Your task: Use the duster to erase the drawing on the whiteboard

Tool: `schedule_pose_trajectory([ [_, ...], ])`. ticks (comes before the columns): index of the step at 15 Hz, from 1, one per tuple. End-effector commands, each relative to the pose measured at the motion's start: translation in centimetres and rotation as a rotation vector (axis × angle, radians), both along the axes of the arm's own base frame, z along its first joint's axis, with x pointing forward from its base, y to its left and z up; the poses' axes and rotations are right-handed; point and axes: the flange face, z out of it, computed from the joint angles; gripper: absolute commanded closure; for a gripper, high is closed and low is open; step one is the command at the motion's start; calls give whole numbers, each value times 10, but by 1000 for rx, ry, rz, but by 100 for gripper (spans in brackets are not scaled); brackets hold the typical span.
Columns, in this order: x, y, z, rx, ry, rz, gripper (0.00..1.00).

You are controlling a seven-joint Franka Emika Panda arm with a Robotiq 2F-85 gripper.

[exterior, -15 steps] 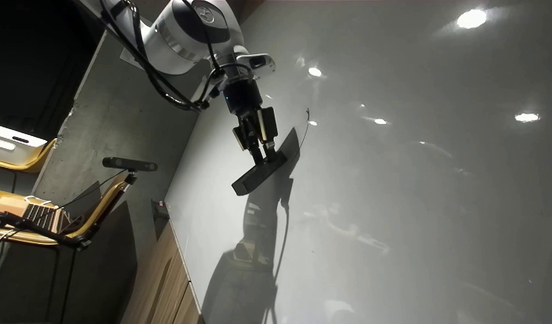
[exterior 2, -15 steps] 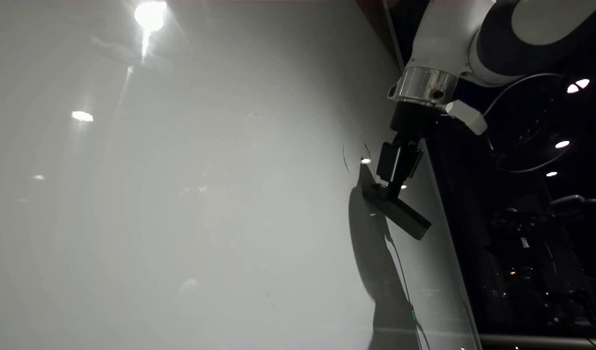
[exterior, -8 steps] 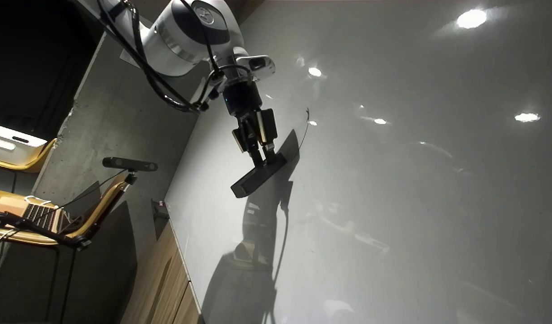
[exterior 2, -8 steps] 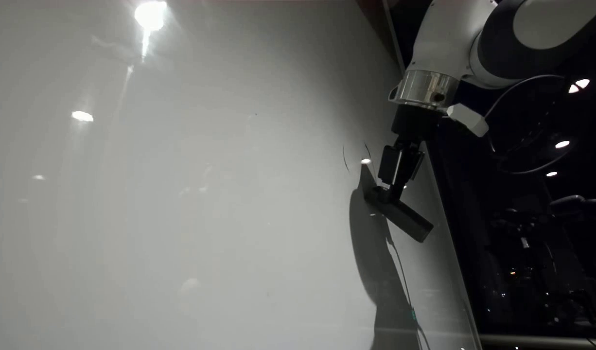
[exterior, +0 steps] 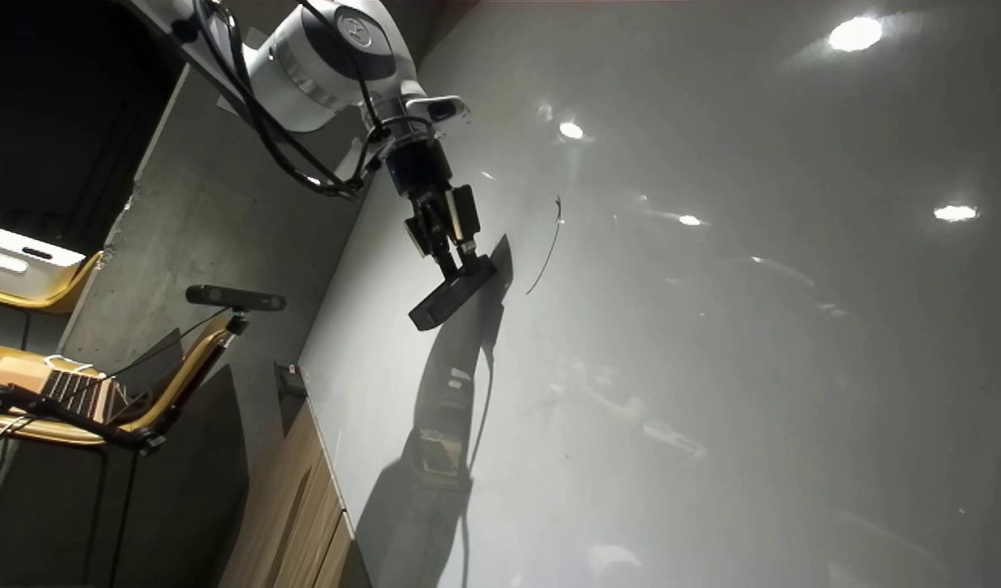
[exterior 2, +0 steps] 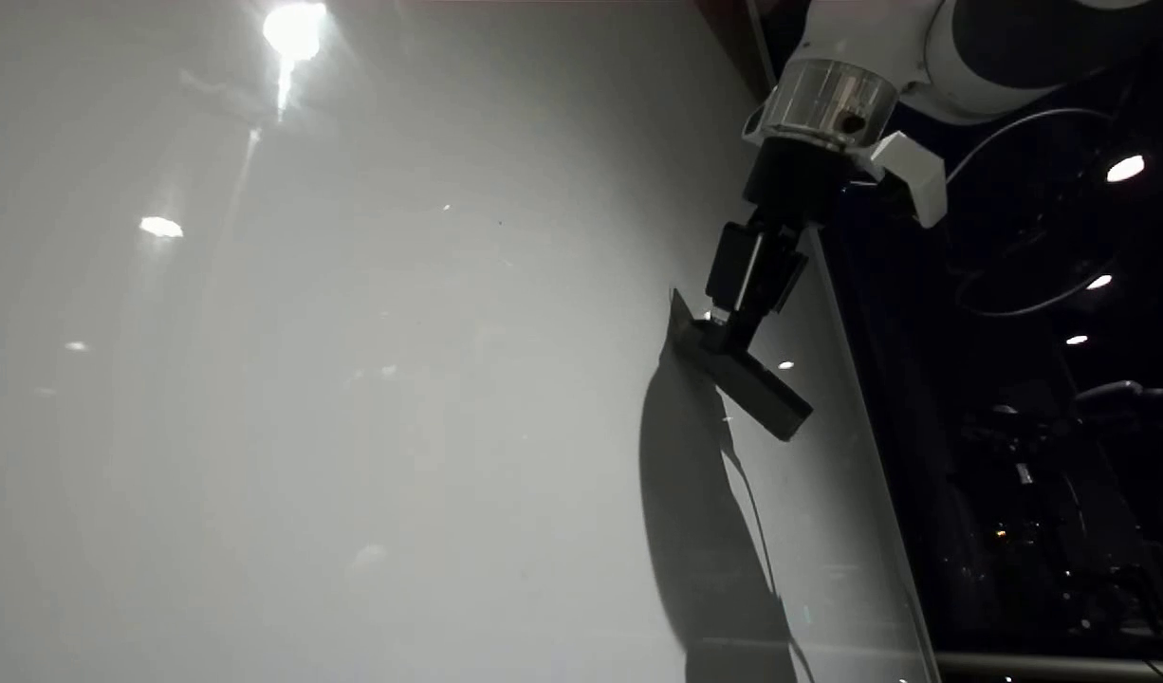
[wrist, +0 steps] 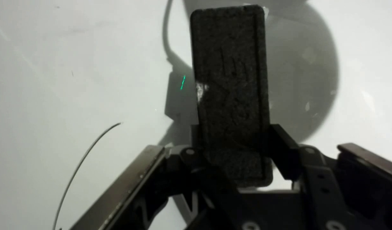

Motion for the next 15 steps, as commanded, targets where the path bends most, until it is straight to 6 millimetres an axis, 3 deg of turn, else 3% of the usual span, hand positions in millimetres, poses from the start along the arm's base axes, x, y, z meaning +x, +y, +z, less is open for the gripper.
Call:
schedule_pose_trajectory([
  [1,2,6,28,-12,-58,3,71],
  [10,10,-5,85,-12,-139,-18,71],
  [15,18,-24,96,-33,-151,-50,71],
])
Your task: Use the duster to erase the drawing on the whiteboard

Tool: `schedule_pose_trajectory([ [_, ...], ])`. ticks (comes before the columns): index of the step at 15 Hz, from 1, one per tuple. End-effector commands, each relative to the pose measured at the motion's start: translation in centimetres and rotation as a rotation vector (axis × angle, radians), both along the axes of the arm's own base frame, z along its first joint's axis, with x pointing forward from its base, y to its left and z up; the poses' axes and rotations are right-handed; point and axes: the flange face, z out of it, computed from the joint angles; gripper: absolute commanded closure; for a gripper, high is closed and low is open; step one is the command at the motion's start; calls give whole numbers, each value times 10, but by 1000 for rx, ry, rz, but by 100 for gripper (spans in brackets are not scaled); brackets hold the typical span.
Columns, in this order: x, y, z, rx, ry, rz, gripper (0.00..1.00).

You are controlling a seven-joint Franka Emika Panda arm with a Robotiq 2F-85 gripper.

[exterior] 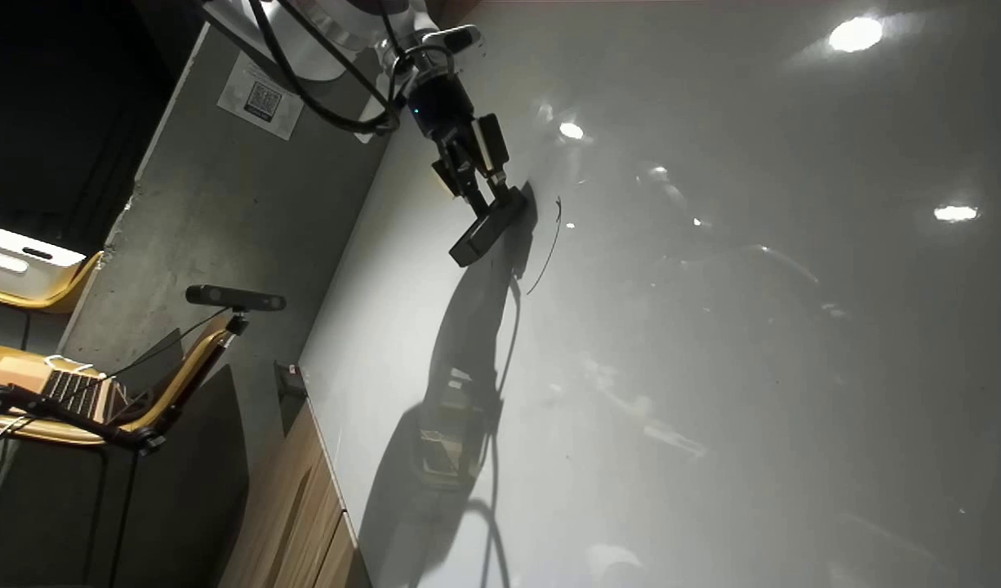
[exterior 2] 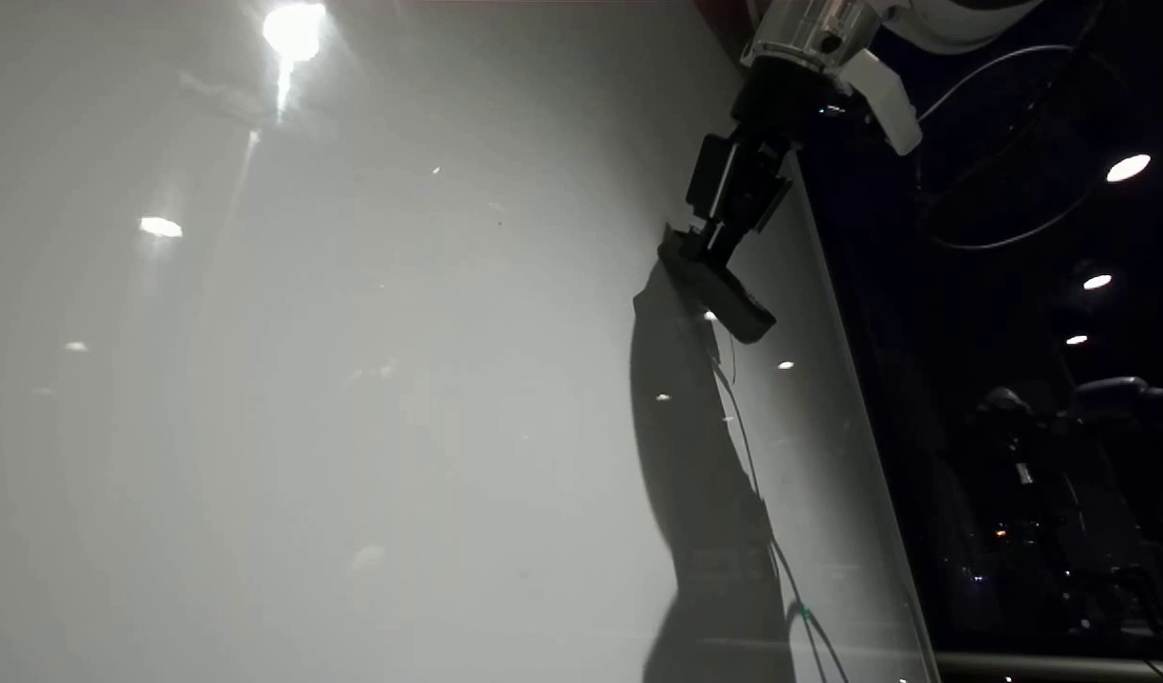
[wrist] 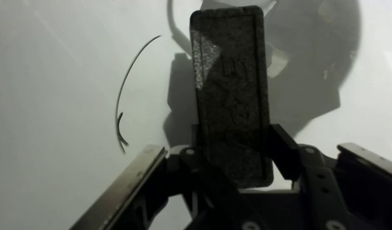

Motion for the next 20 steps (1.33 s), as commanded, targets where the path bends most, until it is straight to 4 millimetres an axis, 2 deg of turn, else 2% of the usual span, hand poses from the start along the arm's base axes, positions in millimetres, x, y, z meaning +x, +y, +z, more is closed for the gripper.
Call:
schedule_pose_trajectory([
  [1,26,-25,12,-21,-28,-28,71],
  [6,31,-30,-6,-7,6,-41,71],
  [10,20,-6,-24,-4,29,-23,71],
  [16,15,26,-61,1,90,7,71],
  [20,22,28,-79,-10,111,12,71],
])
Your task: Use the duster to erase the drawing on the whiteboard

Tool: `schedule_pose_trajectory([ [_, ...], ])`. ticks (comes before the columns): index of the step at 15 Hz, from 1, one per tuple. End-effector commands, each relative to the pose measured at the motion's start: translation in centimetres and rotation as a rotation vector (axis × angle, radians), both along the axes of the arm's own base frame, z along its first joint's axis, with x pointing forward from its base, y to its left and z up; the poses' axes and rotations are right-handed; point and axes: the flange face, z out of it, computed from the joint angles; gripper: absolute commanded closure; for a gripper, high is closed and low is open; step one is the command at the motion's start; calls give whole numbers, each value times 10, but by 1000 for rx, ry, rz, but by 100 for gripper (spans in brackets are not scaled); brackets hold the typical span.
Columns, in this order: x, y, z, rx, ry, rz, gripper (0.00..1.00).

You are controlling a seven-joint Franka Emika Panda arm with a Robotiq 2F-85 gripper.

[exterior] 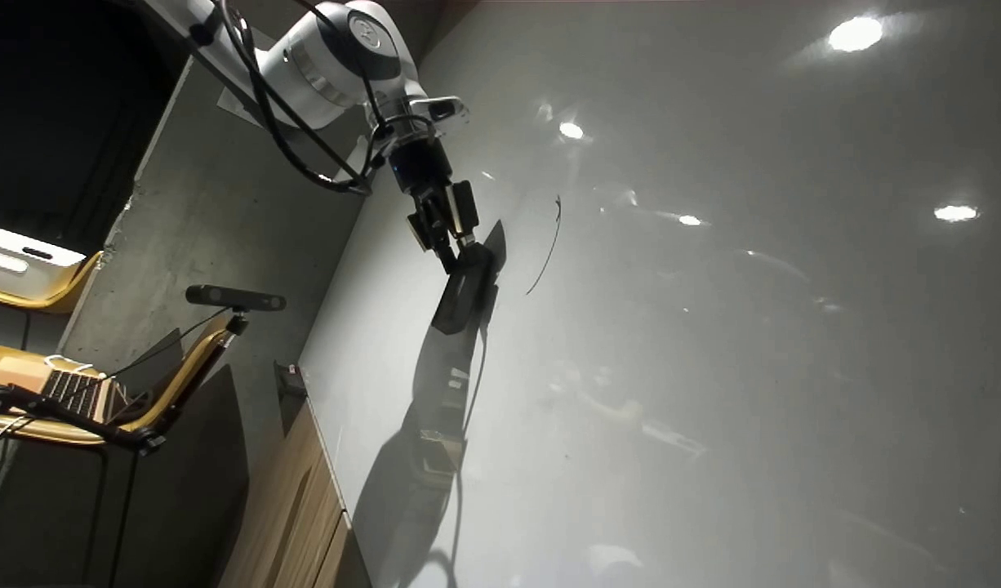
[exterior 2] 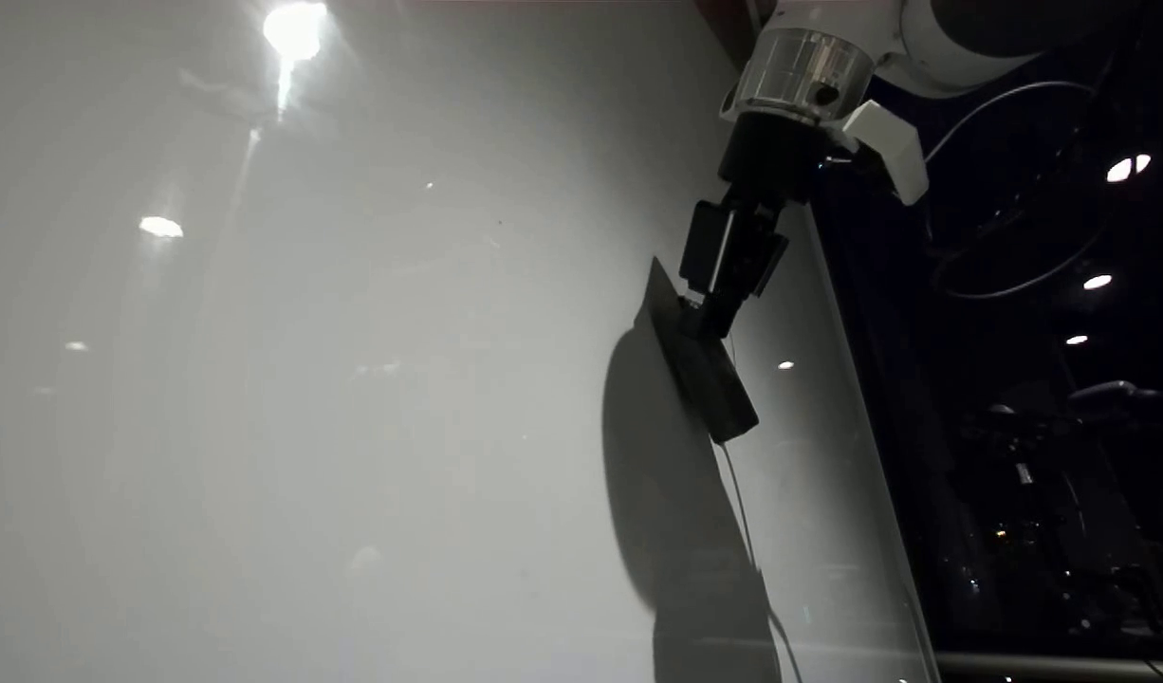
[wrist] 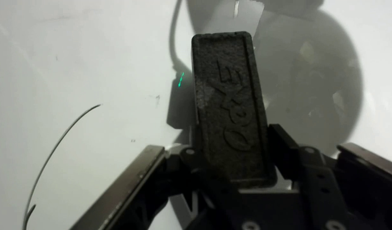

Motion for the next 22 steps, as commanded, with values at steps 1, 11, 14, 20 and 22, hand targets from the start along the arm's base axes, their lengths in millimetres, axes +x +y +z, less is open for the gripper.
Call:
schedule_pose_trajectory([
  [1,10,-4,-5,-10,-11,-3,71],
  [11,58,-73,6,-22,-1,-98,71],
  [14,64,-94,8,-26,12,-131,71],
  [20,77,-131,18,-31,39,-192,71],
  [22,79,-142,23,-29,48,-216,71],
])
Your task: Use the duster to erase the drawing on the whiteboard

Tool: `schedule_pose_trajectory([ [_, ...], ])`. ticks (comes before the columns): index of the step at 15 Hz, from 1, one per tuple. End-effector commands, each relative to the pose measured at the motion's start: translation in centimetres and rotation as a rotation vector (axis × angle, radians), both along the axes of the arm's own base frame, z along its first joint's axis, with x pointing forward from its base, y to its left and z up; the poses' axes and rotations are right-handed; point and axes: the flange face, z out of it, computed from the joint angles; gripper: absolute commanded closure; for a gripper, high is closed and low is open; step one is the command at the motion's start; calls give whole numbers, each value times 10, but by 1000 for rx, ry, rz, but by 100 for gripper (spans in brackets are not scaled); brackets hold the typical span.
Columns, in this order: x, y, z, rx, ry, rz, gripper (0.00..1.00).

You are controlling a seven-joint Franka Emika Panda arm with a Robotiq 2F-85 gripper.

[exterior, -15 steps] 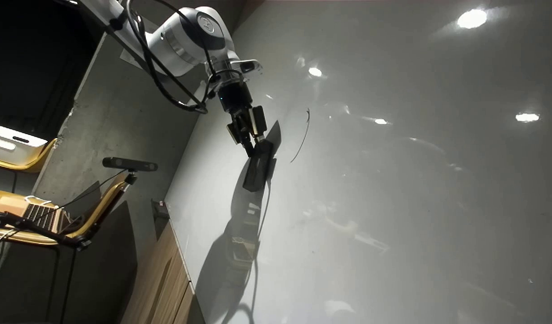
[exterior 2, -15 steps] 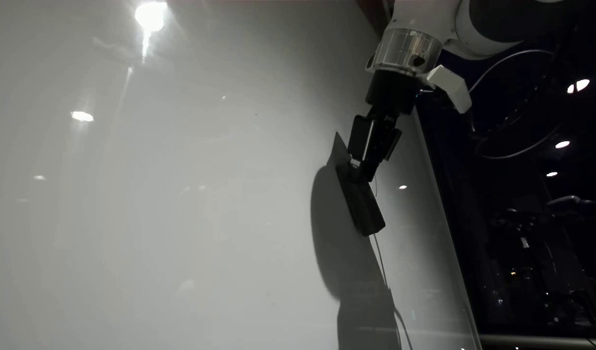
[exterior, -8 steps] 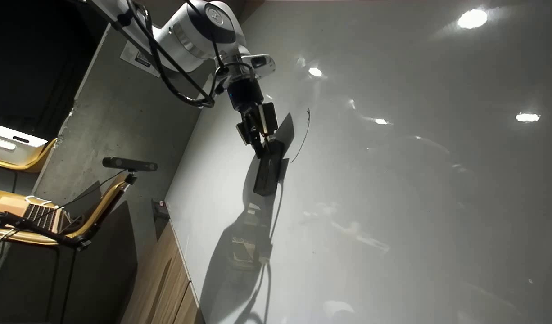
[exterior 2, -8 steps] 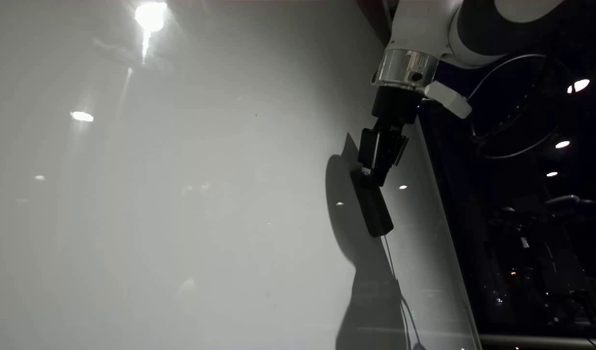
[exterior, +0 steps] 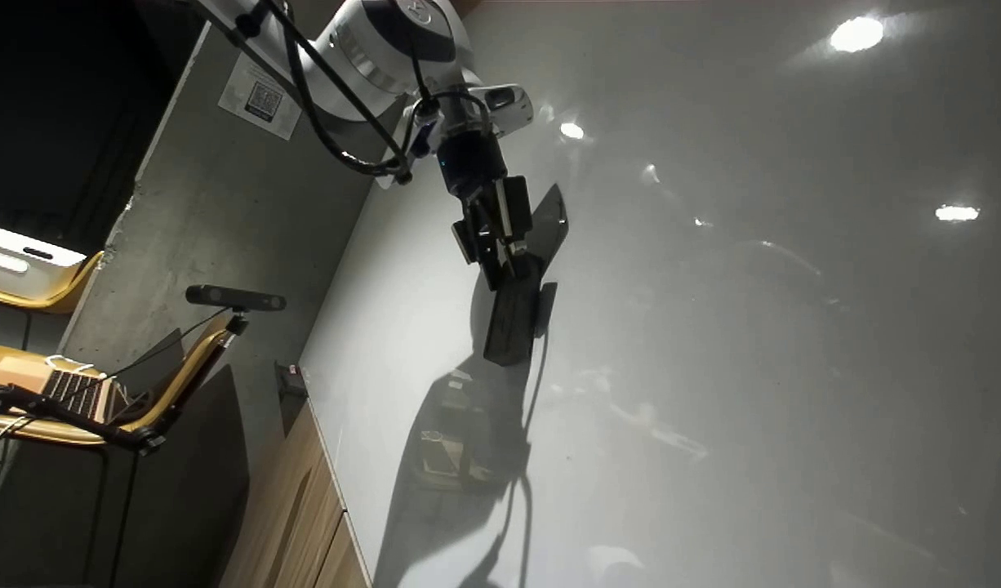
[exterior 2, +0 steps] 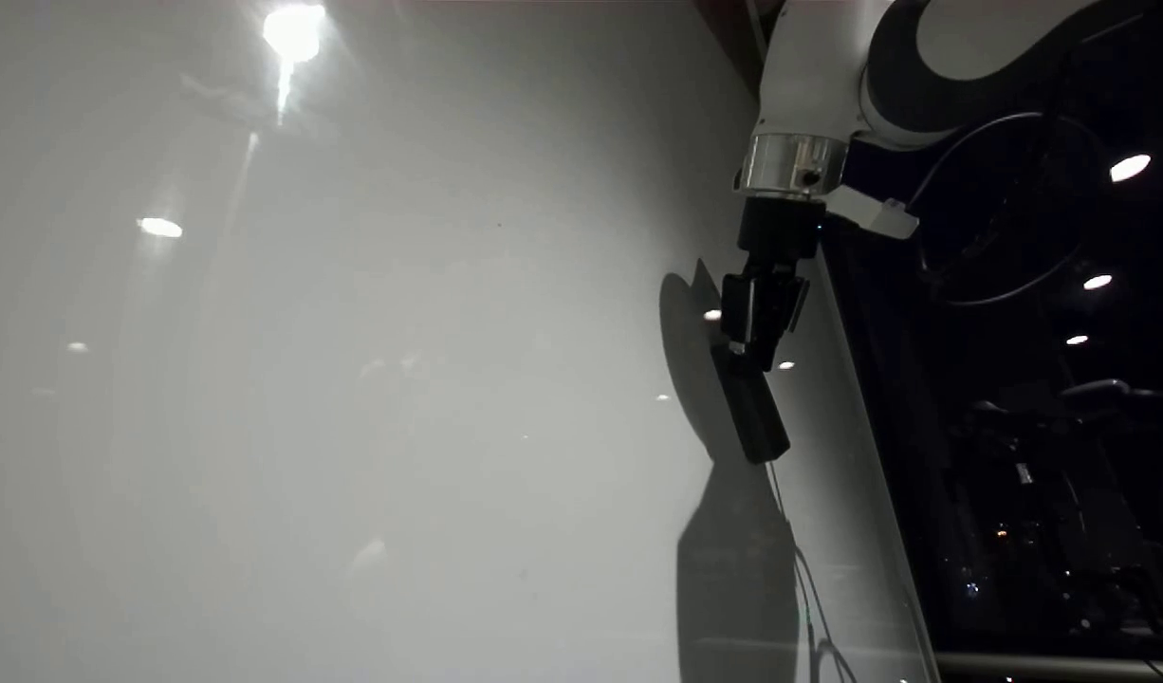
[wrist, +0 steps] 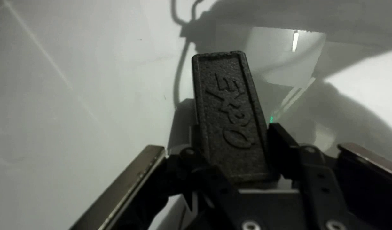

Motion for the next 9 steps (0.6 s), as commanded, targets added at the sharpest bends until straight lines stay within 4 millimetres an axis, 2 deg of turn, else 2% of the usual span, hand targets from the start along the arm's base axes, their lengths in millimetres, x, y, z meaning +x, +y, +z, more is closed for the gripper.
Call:
schedule_pose_trajectory([
  [1,51,-48,19,-24,-69,-41,71],
  [5,56,-68,33,-20,-56,-83,71],
  [9,55,-78,58,-5,-50,-105,71],
])
